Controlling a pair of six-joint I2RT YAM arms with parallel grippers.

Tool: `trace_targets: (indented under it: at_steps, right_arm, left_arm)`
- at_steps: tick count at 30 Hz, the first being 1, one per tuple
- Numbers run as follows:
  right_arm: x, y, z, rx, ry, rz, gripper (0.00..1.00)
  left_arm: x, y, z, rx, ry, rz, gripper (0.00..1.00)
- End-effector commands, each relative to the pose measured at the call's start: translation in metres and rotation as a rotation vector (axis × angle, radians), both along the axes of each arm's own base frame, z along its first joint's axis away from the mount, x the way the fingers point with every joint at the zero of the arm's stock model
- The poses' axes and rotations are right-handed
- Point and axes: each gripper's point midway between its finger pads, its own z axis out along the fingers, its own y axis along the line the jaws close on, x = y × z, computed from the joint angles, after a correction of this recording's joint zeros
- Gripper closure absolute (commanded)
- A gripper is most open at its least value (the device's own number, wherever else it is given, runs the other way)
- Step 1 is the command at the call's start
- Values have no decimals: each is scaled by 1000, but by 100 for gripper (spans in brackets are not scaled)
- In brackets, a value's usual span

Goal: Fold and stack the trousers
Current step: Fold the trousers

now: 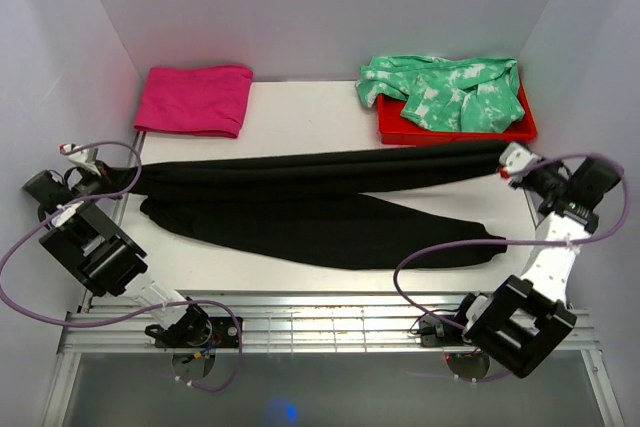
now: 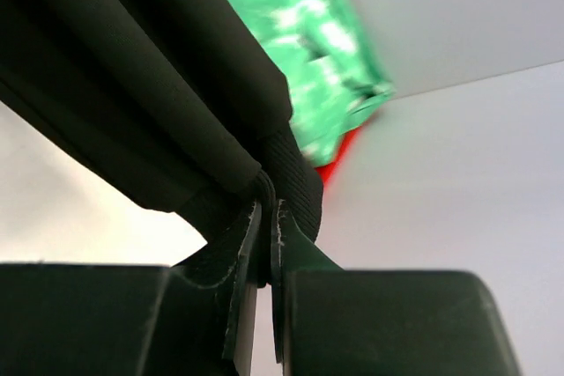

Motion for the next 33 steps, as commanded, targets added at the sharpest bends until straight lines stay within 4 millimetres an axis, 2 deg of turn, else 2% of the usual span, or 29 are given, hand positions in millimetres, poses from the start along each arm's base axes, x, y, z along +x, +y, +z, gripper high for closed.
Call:
trace_targets:
  at_steps: [1,2,3,5,6,9,12,14,16,17,18,19,20,22,24,25,30,31,33]
  right_arm:
    - [-29,-1,-58,-179,-16,47,92]
    - [-36,1,-73,-205,-7,52,92]
    - [-48,8,-105,-198,35,63,92]
    - [-58,13,-123,-279,18,92,92]
    - [-66,19,-140,-268,42,100,92]
    - [-76,23,-157,-314,43,114,92]
    - [-76,19,-154,-300,51,95,92]
    - [-71,14,-143,-290,39,82,92]
    - [-65,9,-131,-269,28,74,92]
    - [-54,2,-106,-271,-11,69,92]
    - [-48,-3,-94,-210,-10,45,92]
    - [-41,-9,-88,-179,-1,37,92]
    - [-31,-18,-59,-193,-37,28,92]
    - [-24,-29,-53,-143,-2,-10,92]
    - [-27,-38,-49,-154,10,-26,92]
    - [-39,-40,-59,-174,36,-16,92]
    - [-75,-14,-103,-260,59,72,92]
    - [-88,-4,-125,-273,71,79,92]
    - [-97,0,-139,-377,41,109,92]
  left_arm:
    - [-21,-7,-24,87,3,-66,100]
    - [-25,-11,-40,85,32,-84,100]
    - [-28,-9,-49,93,56,-79,100]
    - [-33,-9,-63,99,85,-76,100]
    - [-37,-5,-72,115,96,-73,100]
    - [-46,-3,-85,135,132,-89,99]
    - [-52,-1,-83,130,139,-96,100]
    - [-52,0,-78,142,134,-107,100]
    - [-44,7,-63,129,123,-93,100]
    - [-39,8,-52,104,97,-94,100]
    - [-29,14,-34,119,64,-100,100]
    - [-22,16,-25,121,50,-104,100]
    - [-13,19,-15,100,43,-97,100]
    - [-3,23,5,121,-5,-112,100]
    - [-1,25,5,141,-15,-119,100]
    - [-3,24,1,156,-10,-120,100]
    - [-27,14,-41,261,31,-173,100]
    - [-32,13,-50,274,49,-176,100]
    - [-48,9,-66,262,81,-171,100]
